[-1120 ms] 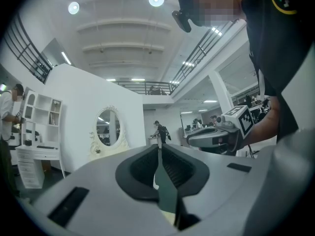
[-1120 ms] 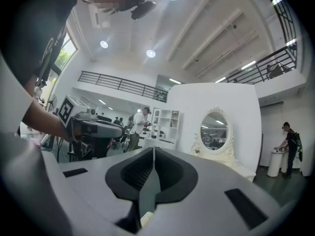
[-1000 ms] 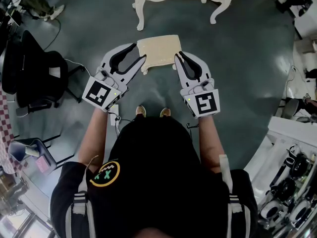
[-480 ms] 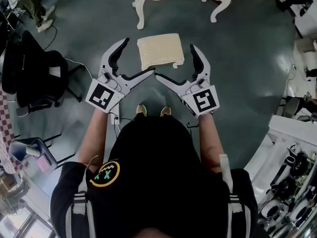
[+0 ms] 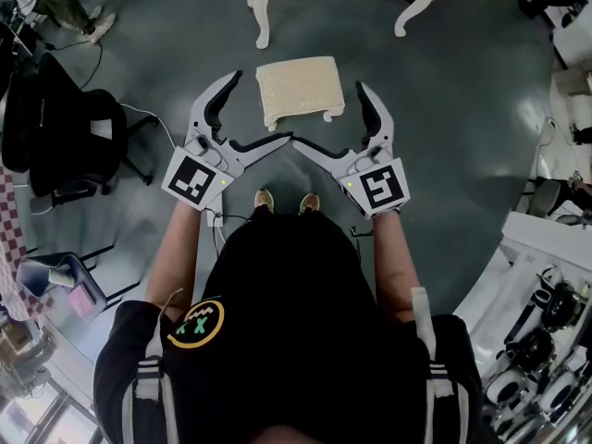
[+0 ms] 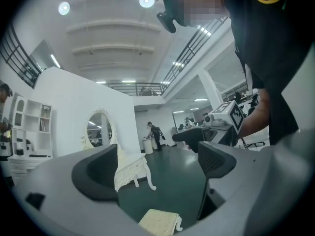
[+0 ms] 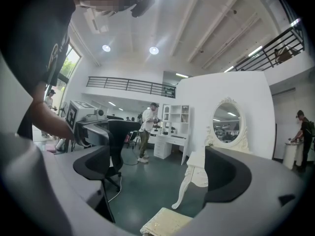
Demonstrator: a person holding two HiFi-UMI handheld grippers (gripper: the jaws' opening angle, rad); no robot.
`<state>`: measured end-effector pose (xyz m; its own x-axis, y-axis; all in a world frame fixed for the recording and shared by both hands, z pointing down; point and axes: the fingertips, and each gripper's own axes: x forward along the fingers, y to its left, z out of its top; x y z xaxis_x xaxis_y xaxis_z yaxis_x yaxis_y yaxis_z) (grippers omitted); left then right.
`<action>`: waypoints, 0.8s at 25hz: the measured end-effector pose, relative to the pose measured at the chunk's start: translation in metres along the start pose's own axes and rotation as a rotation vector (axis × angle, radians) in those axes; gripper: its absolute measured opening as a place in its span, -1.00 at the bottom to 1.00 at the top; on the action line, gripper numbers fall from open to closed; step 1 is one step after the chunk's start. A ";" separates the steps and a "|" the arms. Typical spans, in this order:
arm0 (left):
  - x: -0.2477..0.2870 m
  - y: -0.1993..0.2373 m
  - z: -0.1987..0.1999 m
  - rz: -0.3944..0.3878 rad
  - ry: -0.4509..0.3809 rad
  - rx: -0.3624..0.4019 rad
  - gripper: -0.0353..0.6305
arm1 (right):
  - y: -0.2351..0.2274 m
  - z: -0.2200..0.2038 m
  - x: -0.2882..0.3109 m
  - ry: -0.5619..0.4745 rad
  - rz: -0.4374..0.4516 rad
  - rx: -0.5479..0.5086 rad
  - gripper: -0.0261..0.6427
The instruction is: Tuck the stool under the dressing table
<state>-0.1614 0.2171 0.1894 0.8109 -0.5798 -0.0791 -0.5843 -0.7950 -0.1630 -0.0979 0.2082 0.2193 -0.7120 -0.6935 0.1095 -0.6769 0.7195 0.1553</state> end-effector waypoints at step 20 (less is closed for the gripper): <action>0.006 -0.019 0.001 0.004 0.018 0.017 0.59 | -0.009 -0.003 -0.024 -0.020 -0.002 -0.011 0.87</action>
<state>-0.1455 0.2288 0.1908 0.8080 -0.5859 -0.0621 -0.5865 -0.7898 -0.1796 -0.0738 0.2186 0.2179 -0.7144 -0.6940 0.0894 -0.6763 0.7176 0.1666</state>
